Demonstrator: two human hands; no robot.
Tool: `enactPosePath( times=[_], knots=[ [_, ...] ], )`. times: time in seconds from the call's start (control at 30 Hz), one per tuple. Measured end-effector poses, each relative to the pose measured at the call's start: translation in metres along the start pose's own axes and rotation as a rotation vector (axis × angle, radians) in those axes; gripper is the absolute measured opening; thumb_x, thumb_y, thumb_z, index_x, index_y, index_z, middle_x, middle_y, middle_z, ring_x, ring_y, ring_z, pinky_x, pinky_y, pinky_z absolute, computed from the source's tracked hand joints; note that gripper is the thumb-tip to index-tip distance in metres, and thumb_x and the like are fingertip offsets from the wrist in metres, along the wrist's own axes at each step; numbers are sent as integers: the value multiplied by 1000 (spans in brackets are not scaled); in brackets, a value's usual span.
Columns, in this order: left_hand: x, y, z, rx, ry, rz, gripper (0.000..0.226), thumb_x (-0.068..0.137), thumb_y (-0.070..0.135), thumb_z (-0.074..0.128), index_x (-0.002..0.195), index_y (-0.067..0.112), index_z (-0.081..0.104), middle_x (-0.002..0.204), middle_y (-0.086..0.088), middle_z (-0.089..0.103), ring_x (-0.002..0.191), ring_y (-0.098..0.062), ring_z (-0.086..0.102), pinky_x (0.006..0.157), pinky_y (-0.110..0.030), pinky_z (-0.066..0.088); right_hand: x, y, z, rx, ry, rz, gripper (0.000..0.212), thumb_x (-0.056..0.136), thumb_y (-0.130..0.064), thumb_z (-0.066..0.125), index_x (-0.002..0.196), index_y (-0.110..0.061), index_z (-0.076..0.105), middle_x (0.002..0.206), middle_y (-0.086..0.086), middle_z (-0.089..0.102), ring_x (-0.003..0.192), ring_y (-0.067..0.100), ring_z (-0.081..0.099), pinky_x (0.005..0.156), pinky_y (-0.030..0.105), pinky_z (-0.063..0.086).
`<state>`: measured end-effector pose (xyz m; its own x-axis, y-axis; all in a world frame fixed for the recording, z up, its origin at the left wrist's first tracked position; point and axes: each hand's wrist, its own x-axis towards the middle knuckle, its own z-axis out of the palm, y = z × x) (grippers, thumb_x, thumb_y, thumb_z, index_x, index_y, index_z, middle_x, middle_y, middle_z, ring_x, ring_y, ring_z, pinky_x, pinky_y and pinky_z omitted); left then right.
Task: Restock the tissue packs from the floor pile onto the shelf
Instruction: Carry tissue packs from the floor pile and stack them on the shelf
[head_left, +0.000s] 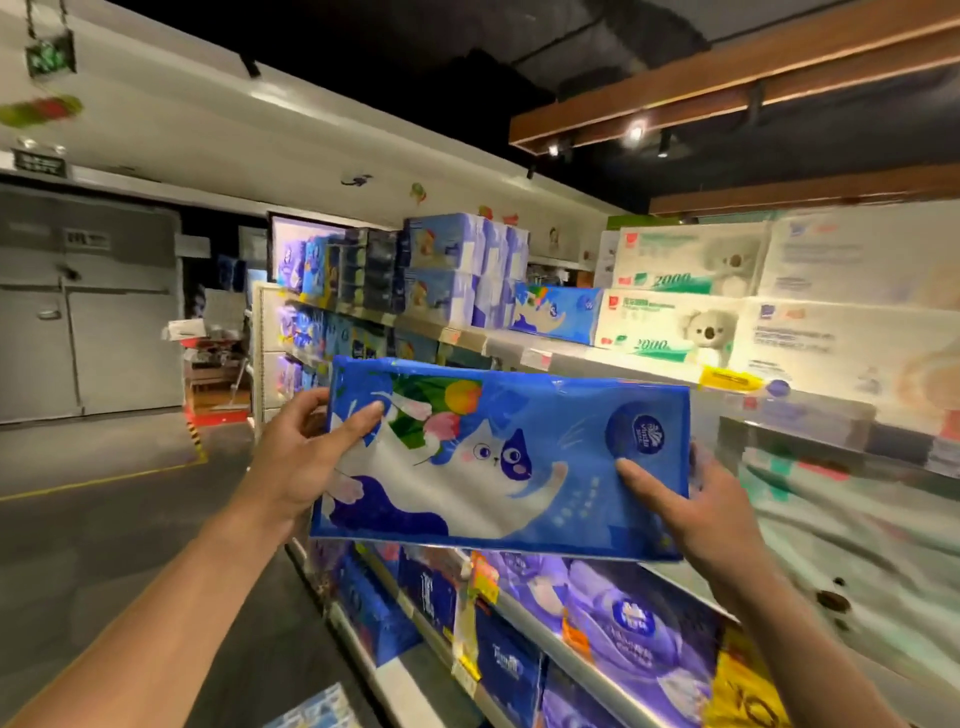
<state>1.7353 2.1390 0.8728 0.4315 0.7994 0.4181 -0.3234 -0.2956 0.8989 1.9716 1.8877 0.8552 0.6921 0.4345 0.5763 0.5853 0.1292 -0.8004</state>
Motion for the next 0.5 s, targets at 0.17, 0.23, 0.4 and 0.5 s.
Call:
enactPosePath(
  times=[0.17,0.23,0.4,0.5],
  knots=[
    [145,-22,20,-7,14,99,21,78,34,77,97,26,72,93,2,77,75,-9,72,55,-23,55,124,25,54,-63,32,-43,40,79,-25,83,113,-17,65,99,-9,74,76,-7,69,60,8,50],
    [200,-32,26,7,-21,152,17,82,32,76,98,26,75,93,5,78,78,-7,71,60,-20,55,165,34,71,-85,70,-73,49,76,-27,85,118,-14,62,101,-7,73,78,-5,70,62,9,51],
    [328,-68,48,27,-145,236,23,82,33,77,102,22,74,87,10,77,75,-3,69,63,-21,55,253,55,111,-153,179,-106,66,65,-41,86,120,-12,64,107,0,75,92,12,73,75,23,59],
    [404,-95,62,19,-209,274,55,64,40,86,113,19,70,100,3,76,86,-10,71,74,-30,57,301,66,132,-233,255,-126,58,72,-33,88,121,-12,63,107,-1,74,91,8,72,79,21,58]
  ],
)
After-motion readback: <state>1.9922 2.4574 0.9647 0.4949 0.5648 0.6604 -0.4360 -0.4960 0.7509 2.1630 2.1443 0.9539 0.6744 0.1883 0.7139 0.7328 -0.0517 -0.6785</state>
